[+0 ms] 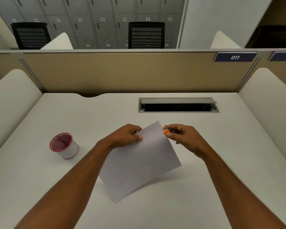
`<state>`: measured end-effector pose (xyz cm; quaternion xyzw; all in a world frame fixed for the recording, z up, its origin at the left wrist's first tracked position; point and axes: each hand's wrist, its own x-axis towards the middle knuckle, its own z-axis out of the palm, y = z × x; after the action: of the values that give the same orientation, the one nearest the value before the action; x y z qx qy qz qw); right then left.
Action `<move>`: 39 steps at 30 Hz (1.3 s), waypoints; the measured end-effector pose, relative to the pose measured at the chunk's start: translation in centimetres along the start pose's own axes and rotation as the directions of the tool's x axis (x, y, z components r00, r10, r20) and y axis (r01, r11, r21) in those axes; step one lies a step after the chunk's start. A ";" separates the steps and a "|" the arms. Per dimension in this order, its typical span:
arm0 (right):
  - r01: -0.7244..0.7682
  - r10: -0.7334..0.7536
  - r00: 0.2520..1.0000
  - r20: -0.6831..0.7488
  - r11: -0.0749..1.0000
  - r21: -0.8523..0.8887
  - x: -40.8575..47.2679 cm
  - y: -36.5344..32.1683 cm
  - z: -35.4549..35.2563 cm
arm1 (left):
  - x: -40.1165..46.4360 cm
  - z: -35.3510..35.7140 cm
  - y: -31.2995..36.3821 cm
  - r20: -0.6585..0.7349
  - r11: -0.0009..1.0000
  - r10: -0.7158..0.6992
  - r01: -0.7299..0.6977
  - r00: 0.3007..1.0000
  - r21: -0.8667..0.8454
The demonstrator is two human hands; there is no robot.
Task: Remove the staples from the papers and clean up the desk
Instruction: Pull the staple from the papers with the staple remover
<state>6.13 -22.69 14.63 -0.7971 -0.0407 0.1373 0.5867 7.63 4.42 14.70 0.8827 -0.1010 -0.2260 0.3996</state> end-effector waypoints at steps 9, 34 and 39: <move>0.050 -0.032 0.996 0.080 0.969 -0.242 1.5 -1.3 -2.6 | 0.7 -1.2 1.6 0.118 0.990 0.056 -0.070 0.991 0.119; 0.142 -0.017 0.958 0.287 0.896 -0.421 3.3 -3.5 -3.1 | 1.6 -1.7 3.4 0.204 0.955 0.085 -0.138 0.975 0.264; 0.153 -0.019 0.955 0.295 0.885 -0.440 3.5 -3.4 -3.0 | 1.6 -1.8 3.5 0.206 0.956 0.078 -0.132 0.976 0.263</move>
<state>10.62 -23.67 18.06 -0.8823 -0.1905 0.2096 0.3759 9.87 2.73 17.89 0.8968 -0.2165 -0.2728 0.2728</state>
